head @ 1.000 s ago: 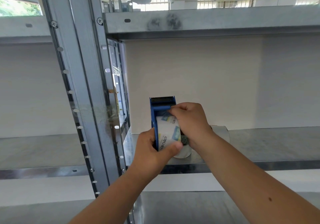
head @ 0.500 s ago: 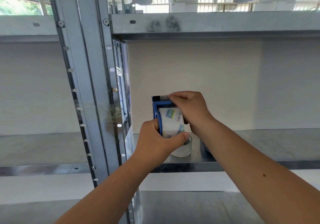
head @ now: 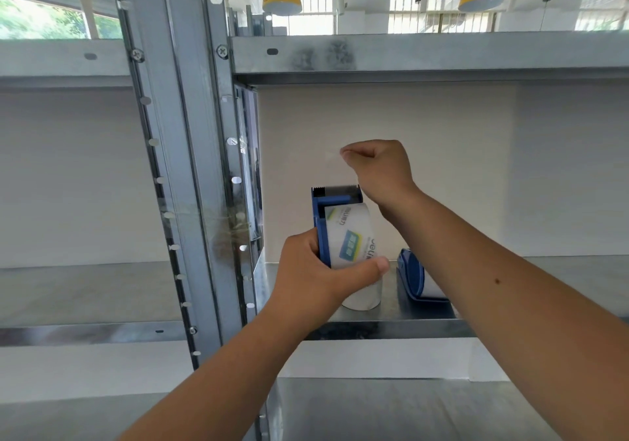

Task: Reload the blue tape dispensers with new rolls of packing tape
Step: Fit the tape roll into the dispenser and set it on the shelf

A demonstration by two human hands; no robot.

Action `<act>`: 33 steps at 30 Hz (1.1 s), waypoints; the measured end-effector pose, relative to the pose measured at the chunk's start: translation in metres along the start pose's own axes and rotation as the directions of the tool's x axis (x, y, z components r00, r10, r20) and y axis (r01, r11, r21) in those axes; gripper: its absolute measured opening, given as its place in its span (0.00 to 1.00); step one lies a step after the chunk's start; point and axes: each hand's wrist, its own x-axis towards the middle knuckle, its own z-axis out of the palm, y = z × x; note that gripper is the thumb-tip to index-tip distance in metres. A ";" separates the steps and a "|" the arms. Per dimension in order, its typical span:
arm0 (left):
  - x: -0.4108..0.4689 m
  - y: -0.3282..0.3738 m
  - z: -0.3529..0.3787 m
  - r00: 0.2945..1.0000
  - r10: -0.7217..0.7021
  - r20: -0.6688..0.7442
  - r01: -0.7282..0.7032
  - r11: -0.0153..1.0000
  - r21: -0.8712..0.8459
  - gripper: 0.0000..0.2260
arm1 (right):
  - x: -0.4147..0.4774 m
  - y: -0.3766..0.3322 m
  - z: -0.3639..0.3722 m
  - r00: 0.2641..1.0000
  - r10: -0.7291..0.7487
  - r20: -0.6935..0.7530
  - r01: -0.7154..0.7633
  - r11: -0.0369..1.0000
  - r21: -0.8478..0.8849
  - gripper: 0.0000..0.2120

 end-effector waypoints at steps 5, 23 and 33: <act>-0.001 0.003 0.000 1.000 -0.018 -0.013 0.017 0.998 -0.052 0.08 | 0.017 -0.003 0.005 0.996 0.080 -0.038 -0.080 0.997 0.023 0.07; -0.004 -0.004 -0.003 0.985 -0.047 0.163 0.060 0.995 -0.075 0.11 | 0.019 0.001 0.008 0.954 0.299 0.017 -0.299 0.953 0.047 0.07; 0.000 0.004 -0.015 0.995 0.000 0.096 0.016 0.985 -0.173 0.09 | 0.001 0.015 0.002 0.845 0.532 0.065 -0.533 0.823 0.196 0.10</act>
